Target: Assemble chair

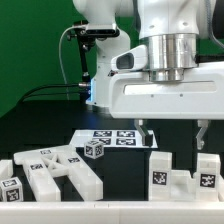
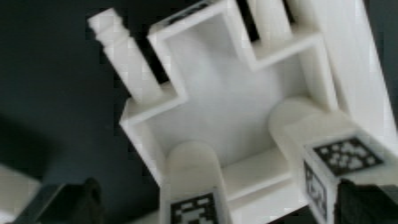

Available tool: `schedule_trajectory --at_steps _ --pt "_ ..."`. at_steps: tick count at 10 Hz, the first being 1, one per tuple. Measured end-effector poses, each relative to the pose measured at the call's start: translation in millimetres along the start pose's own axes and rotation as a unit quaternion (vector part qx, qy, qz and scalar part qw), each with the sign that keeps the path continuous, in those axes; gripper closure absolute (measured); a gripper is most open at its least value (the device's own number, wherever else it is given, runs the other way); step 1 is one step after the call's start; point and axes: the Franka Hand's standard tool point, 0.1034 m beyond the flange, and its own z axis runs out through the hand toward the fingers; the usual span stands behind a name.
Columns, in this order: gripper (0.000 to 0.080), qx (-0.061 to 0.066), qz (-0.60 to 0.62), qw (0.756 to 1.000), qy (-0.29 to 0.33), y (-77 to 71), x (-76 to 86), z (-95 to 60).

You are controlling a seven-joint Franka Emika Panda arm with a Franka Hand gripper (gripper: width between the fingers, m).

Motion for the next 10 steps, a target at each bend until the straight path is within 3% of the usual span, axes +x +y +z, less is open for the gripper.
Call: schedule_trajectory --at_steps 4,5,8,10 --pt "0.0151 -0.003 -0.032 0.999 0.031 2.5 1.1 0.9" --pt "0.0151 -0.007 -0.075 0.997 0.034 10.2 -4.6 1.1" --pt "0.0151 -0.029 -0.103 0.983 0.149 39.5 1.0 4.8" --pt "0.0151 -0.028 -0.1 0.974 0.201 38.4 1.1 18.2"
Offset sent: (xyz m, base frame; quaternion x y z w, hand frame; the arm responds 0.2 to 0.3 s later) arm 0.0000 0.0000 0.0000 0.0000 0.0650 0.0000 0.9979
